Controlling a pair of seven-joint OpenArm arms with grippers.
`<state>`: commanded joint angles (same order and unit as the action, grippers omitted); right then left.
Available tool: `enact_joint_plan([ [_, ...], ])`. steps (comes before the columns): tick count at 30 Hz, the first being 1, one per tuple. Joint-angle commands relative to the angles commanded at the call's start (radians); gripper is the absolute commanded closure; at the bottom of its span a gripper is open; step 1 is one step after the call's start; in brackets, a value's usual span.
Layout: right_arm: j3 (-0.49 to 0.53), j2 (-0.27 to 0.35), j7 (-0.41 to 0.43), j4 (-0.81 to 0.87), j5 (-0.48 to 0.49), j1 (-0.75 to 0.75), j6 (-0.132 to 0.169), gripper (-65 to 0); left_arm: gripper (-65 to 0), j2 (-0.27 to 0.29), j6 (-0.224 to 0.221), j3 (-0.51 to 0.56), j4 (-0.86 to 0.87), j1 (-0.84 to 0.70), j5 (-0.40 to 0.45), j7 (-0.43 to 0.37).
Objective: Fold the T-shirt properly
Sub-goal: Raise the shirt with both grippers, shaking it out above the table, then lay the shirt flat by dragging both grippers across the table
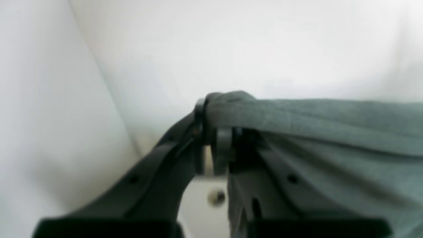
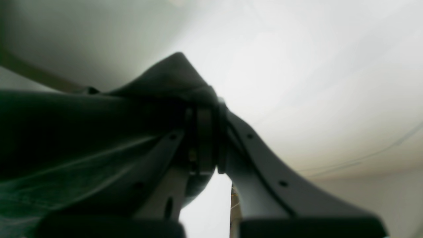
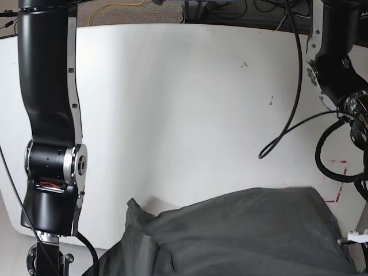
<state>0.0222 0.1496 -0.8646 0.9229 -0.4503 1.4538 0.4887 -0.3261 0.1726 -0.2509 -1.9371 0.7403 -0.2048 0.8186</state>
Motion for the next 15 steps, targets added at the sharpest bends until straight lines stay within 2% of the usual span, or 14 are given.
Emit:
enact_joint_plan([
  [7,-0.006,0.035,-0.064,0.017,0.006,-0.046,0.008,0.0,0.0,0.0,0.002,0.017,-0.002,-0.04,-0.003,0.035],
  [15,-0.006,0.069,-0.226,0.279,0.0,-0.315,0.109,0.0,0.0,0.0,0.057,0.011,-0.011,-0.247,0.0,0.038],
])
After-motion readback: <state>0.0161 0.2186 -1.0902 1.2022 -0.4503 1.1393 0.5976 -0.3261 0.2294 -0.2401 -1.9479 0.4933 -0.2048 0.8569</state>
